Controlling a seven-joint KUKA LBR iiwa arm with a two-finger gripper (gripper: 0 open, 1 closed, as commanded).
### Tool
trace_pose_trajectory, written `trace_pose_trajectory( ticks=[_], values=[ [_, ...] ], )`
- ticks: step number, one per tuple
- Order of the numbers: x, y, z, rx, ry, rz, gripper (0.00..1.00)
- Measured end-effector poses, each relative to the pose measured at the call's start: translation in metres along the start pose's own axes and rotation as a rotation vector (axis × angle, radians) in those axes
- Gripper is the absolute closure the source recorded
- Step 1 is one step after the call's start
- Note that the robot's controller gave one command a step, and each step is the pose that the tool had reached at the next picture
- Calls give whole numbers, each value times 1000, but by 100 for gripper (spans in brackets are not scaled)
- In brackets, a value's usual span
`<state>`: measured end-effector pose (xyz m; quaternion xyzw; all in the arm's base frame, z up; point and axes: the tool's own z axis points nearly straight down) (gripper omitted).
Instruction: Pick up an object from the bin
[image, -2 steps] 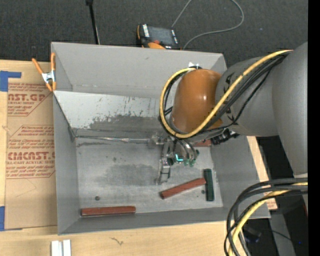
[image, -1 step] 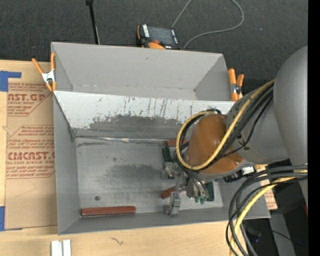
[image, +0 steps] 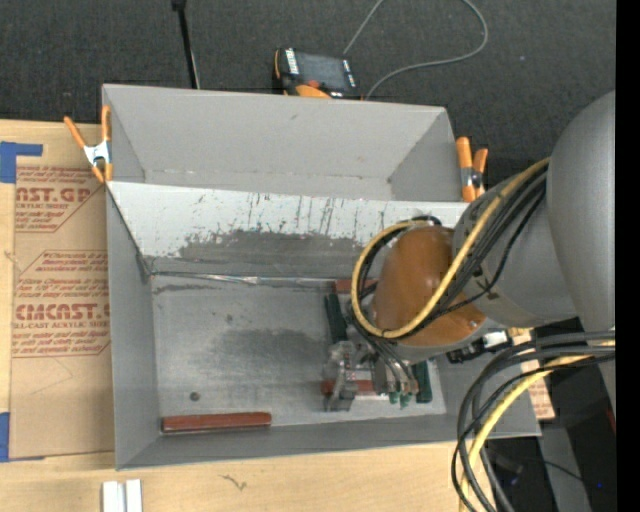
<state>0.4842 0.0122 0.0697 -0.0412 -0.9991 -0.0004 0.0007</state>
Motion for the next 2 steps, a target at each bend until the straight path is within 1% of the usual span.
trace_pose_trajectory(
  ticks=[1, 2],
  values=[
    [0, 0, 0, 0, 0, 0, 100],
    [-17, -2, -162, -1, -10, 13, 100]
  ],
)
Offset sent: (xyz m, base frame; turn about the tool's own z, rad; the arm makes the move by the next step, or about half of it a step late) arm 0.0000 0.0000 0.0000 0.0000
